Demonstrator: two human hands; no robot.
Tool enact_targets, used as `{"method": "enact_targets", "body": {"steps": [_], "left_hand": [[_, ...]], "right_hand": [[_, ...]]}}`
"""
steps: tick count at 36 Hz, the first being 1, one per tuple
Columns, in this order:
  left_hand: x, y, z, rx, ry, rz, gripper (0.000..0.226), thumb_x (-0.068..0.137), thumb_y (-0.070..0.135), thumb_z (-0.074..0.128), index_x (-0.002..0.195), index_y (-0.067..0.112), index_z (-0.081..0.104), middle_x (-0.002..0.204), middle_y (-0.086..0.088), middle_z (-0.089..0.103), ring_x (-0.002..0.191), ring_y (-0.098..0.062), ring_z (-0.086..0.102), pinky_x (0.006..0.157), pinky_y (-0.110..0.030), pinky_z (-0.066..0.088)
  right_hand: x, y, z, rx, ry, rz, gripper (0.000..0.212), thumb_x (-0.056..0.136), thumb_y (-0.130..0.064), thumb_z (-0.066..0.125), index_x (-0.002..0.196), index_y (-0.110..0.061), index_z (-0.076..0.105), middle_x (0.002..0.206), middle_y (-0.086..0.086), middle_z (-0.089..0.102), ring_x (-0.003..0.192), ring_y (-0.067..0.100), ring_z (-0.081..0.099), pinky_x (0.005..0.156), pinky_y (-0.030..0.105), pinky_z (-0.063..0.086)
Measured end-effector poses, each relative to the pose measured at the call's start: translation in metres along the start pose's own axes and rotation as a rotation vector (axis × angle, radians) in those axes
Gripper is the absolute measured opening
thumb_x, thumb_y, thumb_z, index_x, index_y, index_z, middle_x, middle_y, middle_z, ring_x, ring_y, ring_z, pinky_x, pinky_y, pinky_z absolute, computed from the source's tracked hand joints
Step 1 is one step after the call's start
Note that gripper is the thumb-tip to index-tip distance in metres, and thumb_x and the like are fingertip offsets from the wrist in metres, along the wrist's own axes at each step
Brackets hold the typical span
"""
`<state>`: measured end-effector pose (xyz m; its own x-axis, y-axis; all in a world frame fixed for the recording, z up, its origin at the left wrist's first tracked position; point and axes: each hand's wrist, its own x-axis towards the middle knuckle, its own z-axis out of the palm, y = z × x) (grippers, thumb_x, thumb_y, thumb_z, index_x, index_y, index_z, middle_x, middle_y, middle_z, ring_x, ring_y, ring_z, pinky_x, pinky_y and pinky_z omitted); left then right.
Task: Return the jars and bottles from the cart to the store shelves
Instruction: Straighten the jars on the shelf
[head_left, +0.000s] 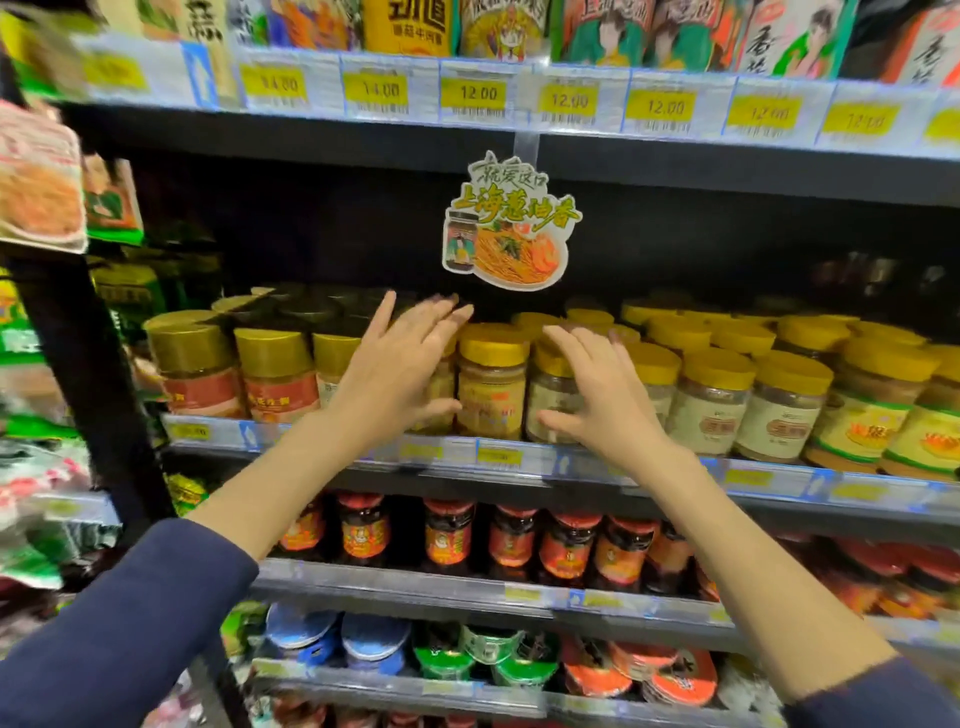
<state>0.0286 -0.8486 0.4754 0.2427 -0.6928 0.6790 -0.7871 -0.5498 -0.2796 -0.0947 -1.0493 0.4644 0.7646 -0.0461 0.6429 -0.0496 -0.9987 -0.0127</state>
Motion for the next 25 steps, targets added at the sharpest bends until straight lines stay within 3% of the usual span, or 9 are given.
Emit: {"method": "enact_targets", "body": {"steps": [10, 15, 18, 22, 25], "left_hand": [[-0.033, -0.039, 0.003, 0.103, -0.14, -0.027, 0.105, 0.059, 0.049, 0.082, 0.142, 0.005, 0.035, 0.14, -0.015, 0.049, 0.128, -0.031, 0.048, 0.109, -0.057, 0.024], [-0.035, -0.035, 0.011, 0.011, -0.129, -0.062, 0.101, 0.063, 0.047, 0.08, 0.143, 0.006, 0.034, 0.144, -0.013, 0.044, 0.134, -0.029, 0.042, 0.113, -0.048, 0.011], [-0.031, -0.034, 0.015, 0.042, -0.106, -0.076, 0.102, 0.055, 0.049, 0.084, 0.136, 0.002, 0.043, 0.135, -0.015, 0.053, 0.126, -0.031, 0.051, 0.11, -0.049, 0.013], [-0.026, -0.032, 0.021, 0.048, -0.069, -0.099, 0.101, 0.046, 0.047, 0.089, 0.127, 0.0, 0.049, 0.123, -0.016, 0.061, 0.116, -0.032, 0.058, 0.108, -0.051, 0.02], [-0.024, -0.028, 0.023, -0.011, -0.049, -0.132, 0.093, 0.05, 0.041, 0.089, 0.125, 0.002, 0.049, 0.122, -0.013, 0.061, 0.116, -0.031, 0.058, 0.11, -0.048, 0.018]], "right_hand": [[0.024, -0.034, 0.013, -0.038, -0.14, -0.081, 0.084, 0.076, -0.03, 0.073, 0.145, -0.014, 0.028, 0.135, 0.01, 0.043, 0.132, 0.028, 0.035, 0.117, 0.041, 0.01], [0.024, -0.029, 0.023, -0.147, -0.076, -0.129, 0.09, 0.053, -0.03, 0.087, 0.131, -0.005, 0.048, 0.112, 0.017, 0.059, 0.11, 0.037, 0.056, 0.109, 0.053, 0.028], [0.025, -0.026, 0.027, -0.162, -0.002, -0.154, 0.096, 0.038, -0.033, 0.092, 0.121, -0.004, 0.055, 0.099, 0.015, 0.063, 0.096, 0.037, 0.063, 0.1, 0.057, 0.037], [0.026, -0.026, 0.032, -0.199, 0.038, -0.161, 0.098, 0.033, -0.038, 0.093, 0.117, -0.008, 0.053, 0.093, 0.01, 0.063, 0.091, 0.033, 0.065, 0.099, 0.055, 0.04], [0.029, -0.025, 0.035, -0.209, 0.02, -0.131, 0.098, 0.032, -0.04, 0.093, 0.116, -0.009, 0.055, 0.096, 0.01, 0.066, 0.096, 0.033, 0.065, 0.101, 0.052, 0.039]]}}
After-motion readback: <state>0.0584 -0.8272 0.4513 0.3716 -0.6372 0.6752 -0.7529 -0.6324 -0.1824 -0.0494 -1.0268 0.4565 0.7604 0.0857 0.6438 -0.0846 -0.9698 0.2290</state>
